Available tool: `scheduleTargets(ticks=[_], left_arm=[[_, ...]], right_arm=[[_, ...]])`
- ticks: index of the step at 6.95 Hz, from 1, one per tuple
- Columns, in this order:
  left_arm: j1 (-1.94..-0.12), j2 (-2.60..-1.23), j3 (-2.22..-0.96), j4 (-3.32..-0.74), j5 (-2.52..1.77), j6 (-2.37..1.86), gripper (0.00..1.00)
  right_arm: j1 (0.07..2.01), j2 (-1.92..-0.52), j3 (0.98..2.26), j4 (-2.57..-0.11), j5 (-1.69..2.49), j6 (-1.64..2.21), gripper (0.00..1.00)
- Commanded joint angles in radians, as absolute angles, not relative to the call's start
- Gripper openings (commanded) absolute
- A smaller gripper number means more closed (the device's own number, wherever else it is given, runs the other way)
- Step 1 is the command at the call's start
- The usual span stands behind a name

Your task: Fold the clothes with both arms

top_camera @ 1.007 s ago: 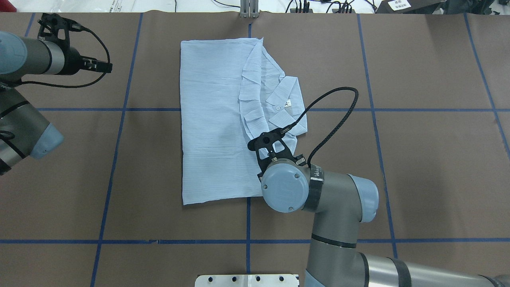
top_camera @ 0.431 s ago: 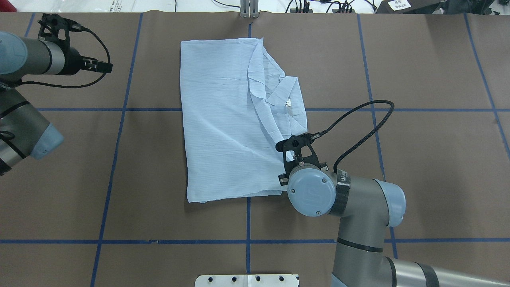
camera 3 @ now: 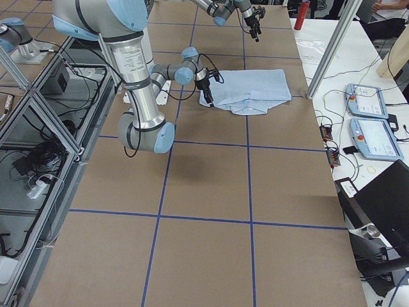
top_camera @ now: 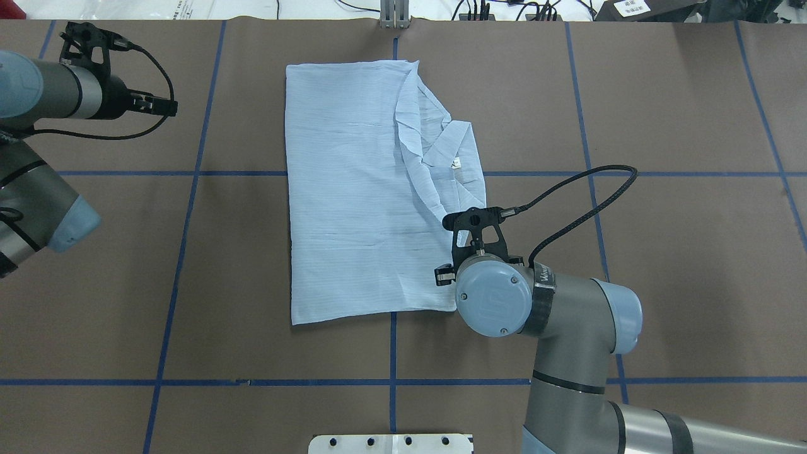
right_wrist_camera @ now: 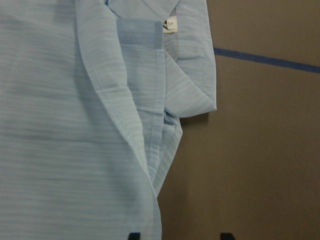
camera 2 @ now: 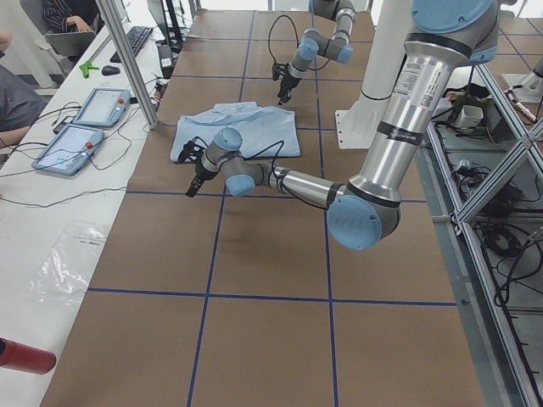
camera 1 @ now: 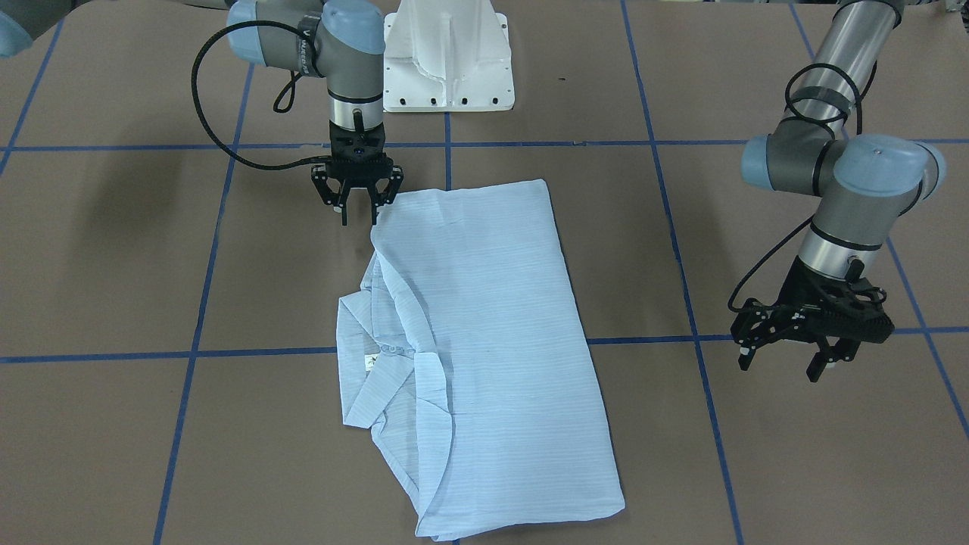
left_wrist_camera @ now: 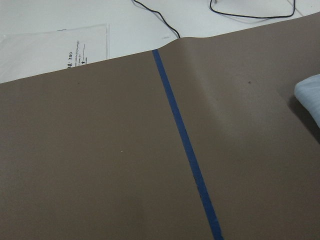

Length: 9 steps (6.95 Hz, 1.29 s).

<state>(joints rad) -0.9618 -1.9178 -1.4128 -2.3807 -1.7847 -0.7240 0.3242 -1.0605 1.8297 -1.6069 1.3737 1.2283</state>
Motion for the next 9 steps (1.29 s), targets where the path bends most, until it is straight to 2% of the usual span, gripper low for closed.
scheduleTargets(ticks=[1, 2, 3, 9], left_arm=[[-0.96, -1.917, -1.413, -2.381, -1.784, -0.724, 1.0], [-0.96, -1.919, -1.413, -2.381, -1.784, -0.724, 1.0], [-0.96, -1.919, -1.413, -2.381, -1.784, -0.724, 1.0], [-0.96, -1.919, -1.413, -2.381, -1.784, -0.724, 1.0]], right_arm=[[0.365, -0.917, 1.652, -1.527, 1.373, 1.233, 1.0], [0.383, -0.847, 1.502, -1.441, 1.371, 1.221, 1.0], [0.393, -0.822, 1.435, -1.412, 1.368, 1.207, 1.0], [0.483, -0.827, 1.388, -1.489, 1.381, 1.025, 1.0]])
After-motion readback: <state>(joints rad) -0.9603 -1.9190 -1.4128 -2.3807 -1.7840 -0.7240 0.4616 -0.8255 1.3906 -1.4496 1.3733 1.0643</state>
